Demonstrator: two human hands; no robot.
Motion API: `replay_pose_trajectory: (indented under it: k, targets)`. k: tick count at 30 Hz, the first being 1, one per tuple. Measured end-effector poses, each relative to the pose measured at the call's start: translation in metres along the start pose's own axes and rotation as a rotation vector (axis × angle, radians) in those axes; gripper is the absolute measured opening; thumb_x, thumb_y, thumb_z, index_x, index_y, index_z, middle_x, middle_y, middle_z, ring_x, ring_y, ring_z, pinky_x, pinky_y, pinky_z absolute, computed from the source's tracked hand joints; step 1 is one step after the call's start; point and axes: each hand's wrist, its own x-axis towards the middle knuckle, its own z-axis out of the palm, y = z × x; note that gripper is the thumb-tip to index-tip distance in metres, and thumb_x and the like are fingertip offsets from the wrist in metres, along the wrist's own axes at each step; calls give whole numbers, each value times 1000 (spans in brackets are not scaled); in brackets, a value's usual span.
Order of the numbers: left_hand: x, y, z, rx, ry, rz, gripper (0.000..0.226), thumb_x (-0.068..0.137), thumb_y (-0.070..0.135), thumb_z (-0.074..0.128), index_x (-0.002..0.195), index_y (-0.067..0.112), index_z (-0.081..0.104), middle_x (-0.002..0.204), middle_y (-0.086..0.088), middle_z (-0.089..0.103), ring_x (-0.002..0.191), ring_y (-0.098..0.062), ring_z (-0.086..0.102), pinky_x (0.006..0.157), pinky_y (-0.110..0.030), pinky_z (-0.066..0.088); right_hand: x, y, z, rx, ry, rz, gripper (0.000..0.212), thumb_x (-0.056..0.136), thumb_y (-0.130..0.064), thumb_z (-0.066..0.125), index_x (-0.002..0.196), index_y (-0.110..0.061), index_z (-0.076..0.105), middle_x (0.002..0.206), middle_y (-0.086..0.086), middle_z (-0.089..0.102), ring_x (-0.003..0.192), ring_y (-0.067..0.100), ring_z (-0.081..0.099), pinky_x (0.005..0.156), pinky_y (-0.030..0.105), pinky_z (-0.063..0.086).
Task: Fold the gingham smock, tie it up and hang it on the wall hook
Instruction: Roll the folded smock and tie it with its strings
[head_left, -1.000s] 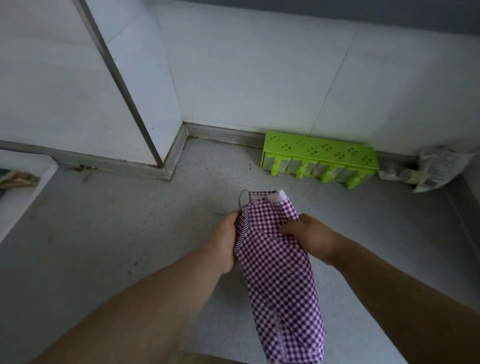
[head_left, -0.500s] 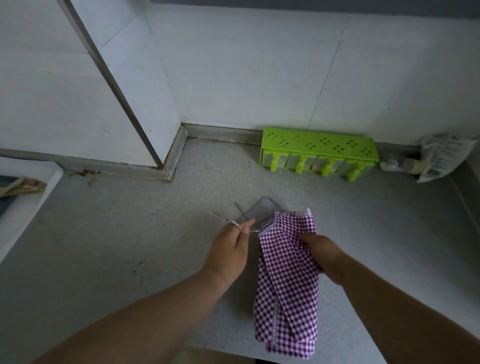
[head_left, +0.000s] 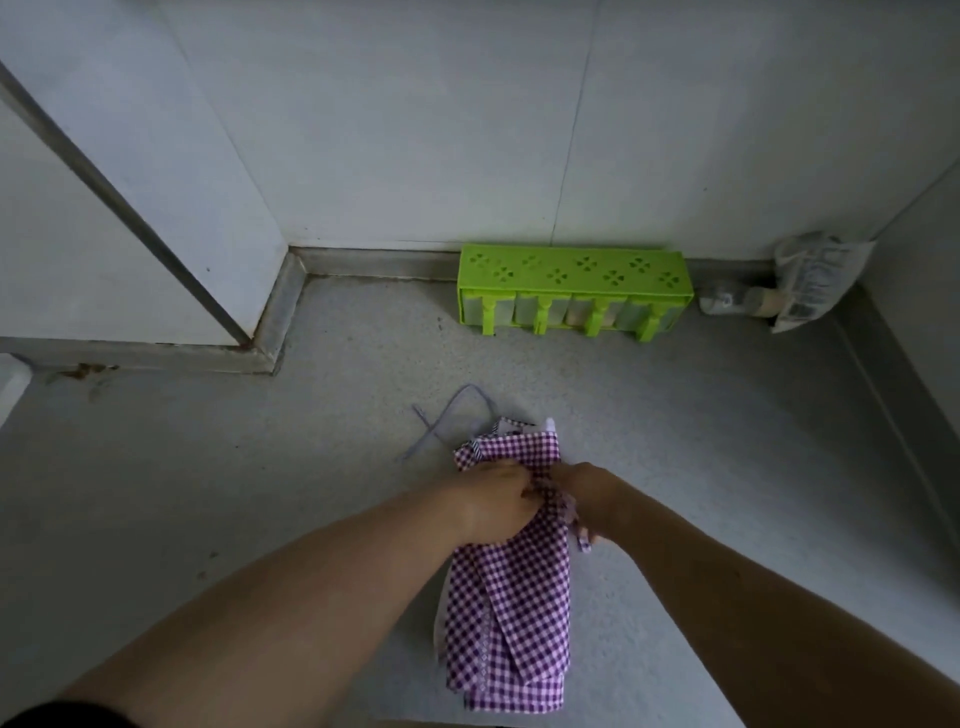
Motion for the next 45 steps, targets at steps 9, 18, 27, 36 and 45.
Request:
replay_pose_trajectory:
  k: [9, 18, 27, 36, 45]
  targets:
    - [24, 6, 19, 183, 56, -57, 65, 102, 68, 38, 136, 16, 57, 143, -8, 52, 135, -29, 47, 113, -45, 40, -21, 21, -11, -650, 135, -219, 37, 108, -31, 41, 138, -21, 60, 134, 6, 64, 121, 22, 61, 106, 34, 47]
    - [32, 10, 20, 279, 51, -35, 56, 103, 62, 44, 133, 17, 58, 141, -7, 51, 133, -28, 47, 112, -47, 42, -13, 71, -5, -659, 254, -213, 26, 105, -37, 47, 116, -27, 68, 105, -4, 69, 94, 15, 64, 84, 28, 52]
    - [29, 8, 11, 26, -8, -9, 34, 111, 36, 30, 108, 26, 63, 122, 4, 59, 122, -20, 53, 112, -41, 42, -24, 82, -35, -490, 398, -297, 15, 103, -37, 52, 99, -33, 66, 87, -13, 59, 80, 7, 57, 75, 27, 52]
    - [18, 4, 8, -209, -26, 43, 21, 101, 38, 67, 118, 33, 79, 122, 18, 72, 107, 1, 63, 96, -18, 46, -21, 46, -15, -188, 394, -411, 16, 102, -36, 54, 89, -30, 62, 87, -8, 63, 77, 6, 57, 63, 21, 40]
    - [27, 2, 14, -364, 146, -70, 11, 91, 36, 79, 97, 29, 73, 94, 17, 71, 94, -5, 66, 79, -21, 47, -24, 39, 4, -334, 457, -536, 30, 100, -46, 44, 98, -27, 67, 93, -10, 62, 83, 10, 59, 75, 30, 53]
